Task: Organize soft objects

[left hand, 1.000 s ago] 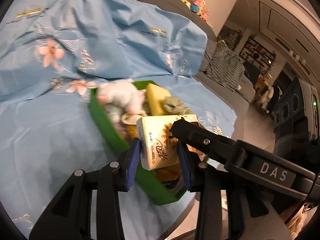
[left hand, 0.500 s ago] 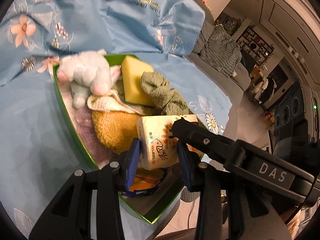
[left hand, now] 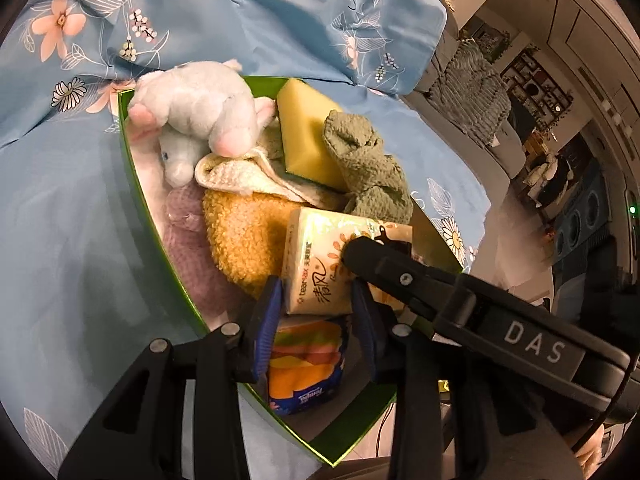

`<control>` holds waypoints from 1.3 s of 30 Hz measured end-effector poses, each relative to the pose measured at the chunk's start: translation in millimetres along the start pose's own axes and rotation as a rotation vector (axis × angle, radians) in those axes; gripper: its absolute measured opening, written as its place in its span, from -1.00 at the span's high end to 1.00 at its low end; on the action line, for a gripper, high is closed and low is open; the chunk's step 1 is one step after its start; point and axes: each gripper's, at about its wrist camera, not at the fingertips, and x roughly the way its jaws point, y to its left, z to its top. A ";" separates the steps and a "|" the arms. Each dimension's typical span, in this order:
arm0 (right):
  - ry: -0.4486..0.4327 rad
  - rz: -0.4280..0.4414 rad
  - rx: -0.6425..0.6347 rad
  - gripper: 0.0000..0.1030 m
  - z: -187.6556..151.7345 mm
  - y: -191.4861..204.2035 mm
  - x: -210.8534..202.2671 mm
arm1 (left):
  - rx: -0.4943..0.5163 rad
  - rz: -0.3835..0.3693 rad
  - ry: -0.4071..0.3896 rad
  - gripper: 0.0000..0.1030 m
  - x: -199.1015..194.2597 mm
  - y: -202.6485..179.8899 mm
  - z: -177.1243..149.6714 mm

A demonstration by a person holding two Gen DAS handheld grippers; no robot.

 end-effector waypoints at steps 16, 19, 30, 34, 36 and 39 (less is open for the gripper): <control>0.000 0.004 0.000 -0.01 2.1 3.2 4.5 | 0.005 0.015 -0.035 0.05 -12.4 3.1 -4.8; -0.022 0.029 -0.017 -0.10 0.0 7.0 -3.9 | 0.013 0.058 -0.078 -0.21 -24.7 1.5 -6.3; -0.176 0.031 -0.119 -0.69 -10.8 34.2 -36.0 | 0.009 0.140 -0.159 -0.76 -58.0 7.2 -10.3; -0.245 0.006 -0.158 -0.71 -17.0 45.4 -48.1 | 0.028 0.201 -0.191 -0.86 -67.7 5.8 -12.6; -0.270 -0.019 -0.181 -0.72 -18.5 51.0 -52.0 | 0.032 0.219 -0.204 -0.92 -70.4 5.4 -14.8; -0.297 -0.044 -0.201 -0.72 -22.4 56.4 -56.0 | 0.044 0.237 -0.217 -0.93 -73.6 4.3 -18.0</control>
